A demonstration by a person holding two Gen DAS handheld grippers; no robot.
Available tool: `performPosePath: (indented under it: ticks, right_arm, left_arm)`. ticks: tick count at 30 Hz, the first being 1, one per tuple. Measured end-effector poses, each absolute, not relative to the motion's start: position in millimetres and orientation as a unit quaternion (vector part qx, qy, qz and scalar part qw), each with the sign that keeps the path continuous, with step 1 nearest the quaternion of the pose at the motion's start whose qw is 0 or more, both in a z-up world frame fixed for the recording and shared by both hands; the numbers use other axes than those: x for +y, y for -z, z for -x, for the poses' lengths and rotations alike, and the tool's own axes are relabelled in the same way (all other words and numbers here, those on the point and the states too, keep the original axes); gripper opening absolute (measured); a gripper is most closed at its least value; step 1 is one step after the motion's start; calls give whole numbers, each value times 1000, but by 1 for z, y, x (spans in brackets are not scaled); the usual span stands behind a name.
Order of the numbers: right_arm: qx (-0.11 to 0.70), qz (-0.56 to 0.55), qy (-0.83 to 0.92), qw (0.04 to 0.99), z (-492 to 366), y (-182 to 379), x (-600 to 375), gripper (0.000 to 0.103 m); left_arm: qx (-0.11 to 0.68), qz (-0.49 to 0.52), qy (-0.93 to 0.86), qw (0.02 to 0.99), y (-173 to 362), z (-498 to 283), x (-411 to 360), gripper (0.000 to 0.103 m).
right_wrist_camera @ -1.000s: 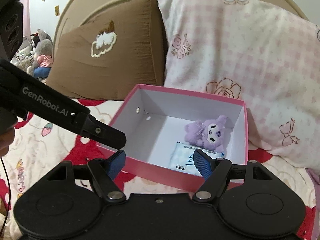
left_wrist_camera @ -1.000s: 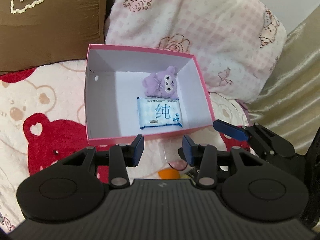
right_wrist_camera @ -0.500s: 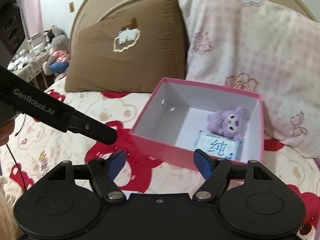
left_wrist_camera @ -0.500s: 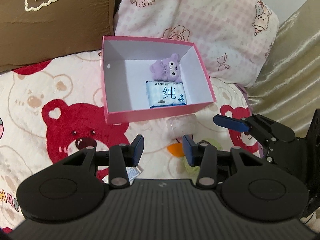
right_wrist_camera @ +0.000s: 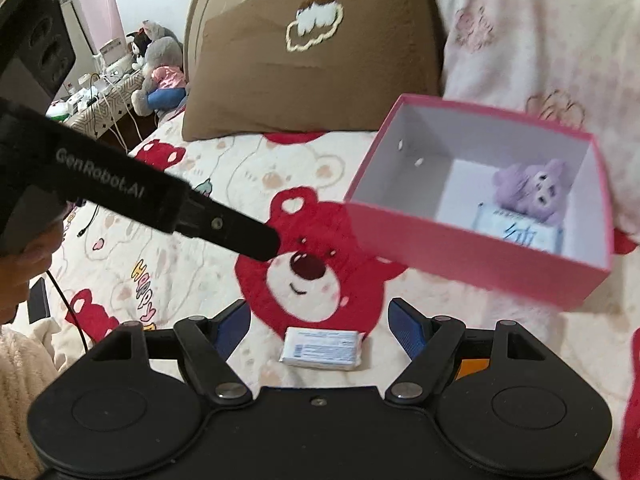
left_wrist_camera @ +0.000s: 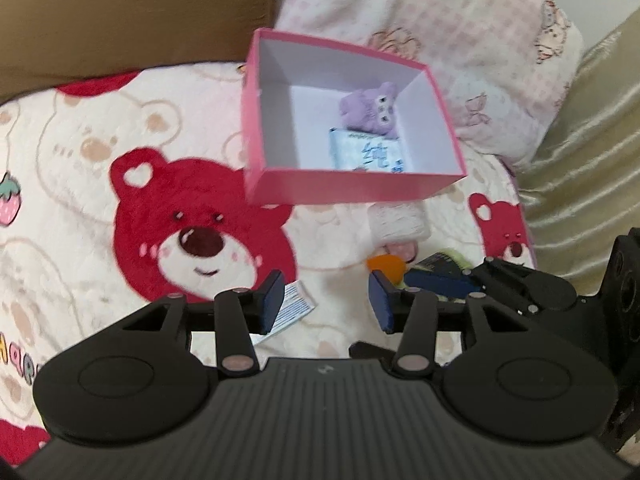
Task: Organize objects
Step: 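Withdraw the right tool and move it toward the white medicine carton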
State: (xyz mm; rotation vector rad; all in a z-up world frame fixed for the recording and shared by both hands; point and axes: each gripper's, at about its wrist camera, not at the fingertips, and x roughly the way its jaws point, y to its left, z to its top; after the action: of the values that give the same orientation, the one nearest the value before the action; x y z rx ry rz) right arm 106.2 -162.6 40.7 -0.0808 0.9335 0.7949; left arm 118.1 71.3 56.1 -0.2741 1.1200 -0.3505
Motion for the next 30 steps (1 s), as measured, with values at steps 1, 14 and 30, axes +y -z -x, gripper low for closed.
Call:
performPosePath:
  ticks: [1, 14, 30]
  right_arm:
    - [445, 35, -381, 810, -105, -36, -159, 80]
    - [453, 88, -423, 779, -83, -6, -133, 82]
    - [509, 44, -395, 764, -112, 66, -126, 89]
  left_arm:
    - [528, 131, 163, 823, -52, -116, 75, 46]
    - [559, 125, 152, 806, 11, -103, 88, 47]
    - [555, 150, 121, 809, 86, -95, 93, 52]
